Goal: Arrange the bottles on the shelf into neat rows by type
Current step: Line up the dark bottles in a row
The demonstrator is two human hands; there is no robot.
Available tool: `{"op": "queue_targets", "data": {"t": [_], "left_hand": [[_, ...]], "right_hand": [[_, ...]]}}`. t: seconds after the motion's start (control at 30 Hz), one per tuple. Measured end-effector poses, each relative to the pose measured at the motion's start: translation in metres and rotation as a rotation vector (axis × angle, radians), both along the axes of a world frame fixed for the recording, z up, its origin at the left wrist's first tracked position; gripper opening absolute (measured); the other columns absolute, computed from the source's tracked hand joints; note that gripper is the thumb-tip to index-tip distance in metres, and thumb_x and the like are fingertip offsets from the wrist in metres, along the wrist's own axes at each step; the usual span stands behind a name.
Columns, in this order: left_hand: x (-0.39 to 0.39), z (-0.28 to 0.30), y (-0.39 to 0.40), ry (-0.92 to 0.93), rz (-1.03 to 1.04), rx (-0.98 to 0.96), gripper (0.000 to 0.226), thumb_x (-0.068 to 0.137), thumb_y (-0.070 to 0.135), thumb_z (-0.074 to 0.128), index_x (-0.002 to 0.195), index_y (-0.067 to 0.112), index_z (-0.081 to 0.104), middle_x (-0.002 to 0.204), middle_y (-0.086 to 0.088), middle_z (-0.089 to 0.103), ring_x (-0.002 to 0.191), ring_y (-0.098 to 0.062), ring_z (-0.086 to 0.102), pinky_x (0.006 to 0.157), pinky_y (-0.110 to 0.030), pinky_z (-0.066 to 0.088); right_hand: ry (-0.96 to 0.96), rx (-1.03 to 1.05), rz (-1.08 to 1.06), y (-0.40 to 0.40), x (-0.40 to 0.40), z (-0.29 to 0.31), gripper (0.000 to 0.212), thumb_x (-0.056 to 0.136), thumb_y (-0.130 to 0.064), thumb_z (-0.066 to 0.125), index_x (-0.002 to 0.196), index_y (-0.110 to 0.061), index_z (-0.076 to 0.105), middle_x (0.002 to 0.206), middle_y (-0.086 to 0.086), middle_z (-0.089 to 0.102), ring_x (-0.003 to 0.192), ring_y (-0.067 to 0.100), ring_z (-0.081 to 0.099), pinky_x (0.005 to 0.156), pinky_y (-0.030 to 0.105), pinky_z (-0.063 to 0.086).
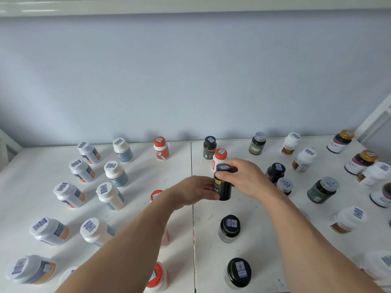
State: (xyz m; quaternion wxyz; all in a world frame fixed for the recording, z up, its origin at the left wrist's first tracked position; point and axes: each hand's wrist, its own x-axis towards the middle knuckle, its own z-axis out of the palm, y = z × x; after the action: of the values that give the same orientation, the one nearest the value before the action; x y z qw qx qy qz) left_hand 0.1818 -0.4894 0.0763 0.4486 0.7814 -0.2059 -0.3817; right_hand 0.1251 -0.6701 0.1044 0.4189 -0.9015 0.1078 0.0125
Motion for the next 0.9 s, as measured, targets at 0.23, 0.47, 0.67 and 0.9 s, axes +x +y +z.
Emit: {"op": "queue_targets", "data": {"t": [0.23,0.47,0.67,0.9], "left_hand": [[-0.002,0.002,-0.001,-0.336,-0.055,0.288,0.059,0.084,0.029,0.072,0.138,0.022,0.05,0.134,0.0,0.059,0.121,-0.018,0.055,0.105,-0.035,0.042],[-0.005,-0.004,-0.007,-0.569,-0.111,0.441,0.061,0.089,0.03,0.065,0.145,0.025,0.039,0.142,0.004,0.051,0.127,-0.021,0.049,0.103,-0.034,0.04],[-0.006,-0.008,-0.01,-0.59,-0.094,0.448,0.06,0.09,0.03,0.064,0.144,0.026,0.039,0.142,0.004,0.05,0.128,-0.02,0.048,0.103,-0.034,0.039],[0.004,-0.001,-0.012,-0.608,-0.045,0.464,0.058,0.091,0.031,0.062,0.144,0.025,0.039,0.142,0.004,0.051,0.128,-0.019,0.048,0.104,-0.033,0.04]], "right_hand": [[0.023,0.051,0.014,-0.005,-0.001,-0.017,0.034,0.072,-0.047,0.07,0.105,-0.045,0.061,0.096,-0.023,0.066,0.086,-0.011,0.058,0.072,0.018,0.043],[0.096,0.073,0.015,-0.006,-0.01,-0.045,0.051,0.071,-0.036,0.077,0.119,-0.037,0.059,0.103,-0.017,0.066,0.095,0.003,0.061,0.079,0.022,0.045],[0.131,0.083,0.031,-0.006,-0.017,-0.057,0.06,0.071,-0.038,0.077,0.126,-0.037,0.054,0.112,-0.015,0.063,0.1,0.004,0.058,0.079,0.02,0.04],[0.018,0.178,-0.016,-0.019,0.003,-0.034,0.056,0.072,-0.049,0.071,0.124,-0.037,0.053,0.118,-0.022,0.053,0.113,-0.004,0.048,0.093,0.024,0.035]]}}
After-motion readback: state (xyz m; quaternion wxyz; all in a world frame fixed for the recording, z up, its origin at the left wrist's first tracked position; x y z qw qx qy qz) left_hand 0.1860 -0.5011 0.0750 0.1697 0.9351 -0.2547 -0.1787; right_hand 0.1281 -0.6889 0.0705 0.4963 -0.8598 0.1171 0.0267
